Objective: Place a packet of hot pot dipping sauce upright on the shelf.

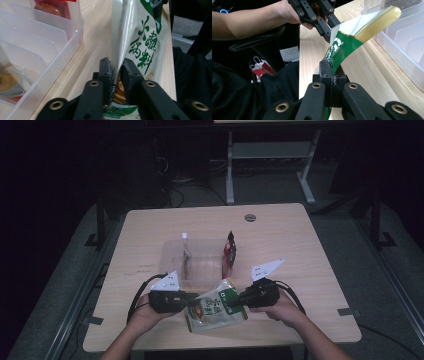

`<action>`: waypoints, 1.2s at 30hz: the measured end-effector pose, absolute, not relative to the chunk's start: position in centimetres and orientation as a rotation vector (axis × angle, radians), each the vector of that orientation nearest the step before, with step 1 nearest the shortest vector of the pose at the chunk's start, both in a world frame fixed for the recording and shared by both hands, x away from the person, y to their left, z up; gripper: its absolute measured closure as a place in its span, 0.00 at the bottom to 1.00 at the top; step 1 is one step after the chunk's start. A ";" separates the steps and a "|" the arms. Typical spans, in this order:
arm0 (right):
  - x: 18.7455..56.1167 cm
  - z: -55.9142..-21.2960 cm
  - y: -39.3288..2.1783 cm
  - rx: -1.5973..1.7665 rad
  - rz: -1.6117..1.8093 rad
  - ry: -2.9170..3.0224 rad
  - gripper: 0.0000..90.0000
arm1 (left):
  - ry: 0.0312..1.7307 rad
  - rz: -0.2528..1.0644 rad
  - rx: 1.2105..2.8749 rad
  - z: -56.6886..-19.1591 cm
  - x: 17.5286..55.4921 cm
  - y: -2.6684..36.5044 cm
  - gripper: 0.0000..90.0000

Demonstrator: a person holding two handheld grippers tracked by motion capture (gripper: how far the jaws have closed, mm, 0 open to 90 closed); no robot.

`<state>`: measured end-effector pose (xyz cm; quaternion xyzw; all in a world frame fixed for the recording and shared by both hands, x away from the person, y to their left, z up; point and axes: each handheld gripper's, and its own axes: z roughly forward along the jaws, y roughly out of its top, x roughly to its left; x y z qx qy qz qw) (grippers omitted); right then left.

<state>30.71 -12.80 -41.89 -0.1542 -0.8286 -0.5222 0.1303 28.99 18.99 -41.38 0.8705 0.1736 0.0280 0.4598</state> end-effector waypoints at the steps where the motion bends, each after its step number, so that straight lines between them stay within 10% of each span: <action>1: 30.7 -41.9 -12.8 -0.441 -1.525 -2.402 1.00 | 0.438 0.070 2.138 -41.3 28.9 19.1 0.78; 16: 30.4 -41.3 -13.3 -0.440 -1.574 -2.400 1.00 | 0.519 0.104 2.172 -40.7 28.2 20.4 0.33; 36: 30.1 -38.6 -14.2 -0.420 -1.735 -2.334 1.00 | 0.641 0.136 2.198 -41.4 26.5 23.7 0.23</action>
